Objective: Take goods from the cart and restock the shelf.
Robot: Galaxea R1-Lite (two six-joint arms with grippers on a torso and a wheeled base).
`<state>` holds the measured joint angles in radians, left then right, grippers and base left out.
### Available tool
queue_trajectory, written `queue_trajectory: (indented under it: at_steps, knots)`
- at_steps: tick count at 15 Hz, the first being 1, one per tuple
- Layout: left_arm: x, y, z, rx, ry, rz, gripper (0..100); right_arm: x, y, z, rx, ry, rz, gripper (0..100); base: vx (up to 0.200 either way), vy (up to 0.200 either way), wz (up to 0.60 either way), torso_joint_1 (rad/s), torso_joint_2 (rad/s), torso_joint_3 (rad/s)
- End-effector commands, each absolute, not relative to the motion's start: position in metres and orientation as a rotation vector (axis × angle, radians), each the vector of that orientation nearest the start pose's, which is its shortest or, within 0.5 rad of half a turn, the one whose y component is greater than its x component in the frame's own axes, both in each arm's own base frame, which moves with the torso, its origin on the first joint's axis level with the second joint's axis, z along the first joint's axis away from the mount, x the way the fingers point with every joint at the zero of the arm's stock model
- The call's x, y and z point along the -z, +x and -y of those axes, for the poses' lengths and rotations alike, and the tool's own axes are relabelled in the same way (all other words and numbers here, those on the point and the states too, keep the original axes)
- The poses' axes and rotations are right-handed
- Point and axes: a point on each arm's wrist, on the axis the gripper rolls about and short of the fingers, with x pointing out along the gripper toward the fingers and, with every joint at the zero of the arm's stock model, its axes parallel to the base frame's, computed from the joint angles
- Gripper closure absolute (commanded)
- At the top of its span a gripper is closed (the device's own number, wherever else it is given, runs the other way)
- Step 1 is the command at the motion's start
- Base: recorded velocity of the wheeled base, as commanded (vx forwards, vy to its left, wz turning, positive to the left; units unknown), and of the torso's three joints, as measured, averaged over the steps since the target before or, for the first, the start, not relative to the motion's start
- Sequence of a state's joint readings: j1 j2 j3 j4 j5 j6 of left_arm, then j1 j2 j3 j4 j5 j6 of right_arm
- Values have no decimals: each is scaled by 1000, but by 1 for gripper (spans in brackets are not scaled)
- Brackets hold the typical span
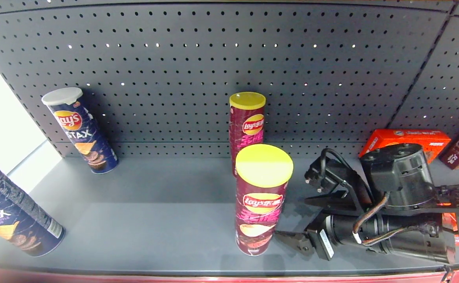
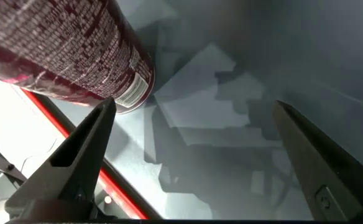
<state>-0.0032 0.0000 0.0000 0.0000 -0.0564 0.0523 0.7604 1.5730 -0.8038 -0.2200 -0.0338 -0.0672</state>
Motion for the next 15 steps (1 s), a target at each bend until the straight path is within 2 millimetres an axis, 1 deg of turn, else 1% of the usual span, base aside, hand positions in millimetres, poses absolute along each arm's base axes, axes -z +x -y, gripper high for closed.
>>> queue_trajectory:
  at_steps: [1, 15]
  knots:
    - [-76, -23, 1, 60, 52, 0, 0, -176, 195, -187, -732, -285, -501, 0, 0, 0, 0, 0, 0, 0]
    - [-76, -23, 1, 60, 52, 0, 0, -176, 203, -194, -731, -284, -499, 0, 0, 0, 0, 0, 0, 0]
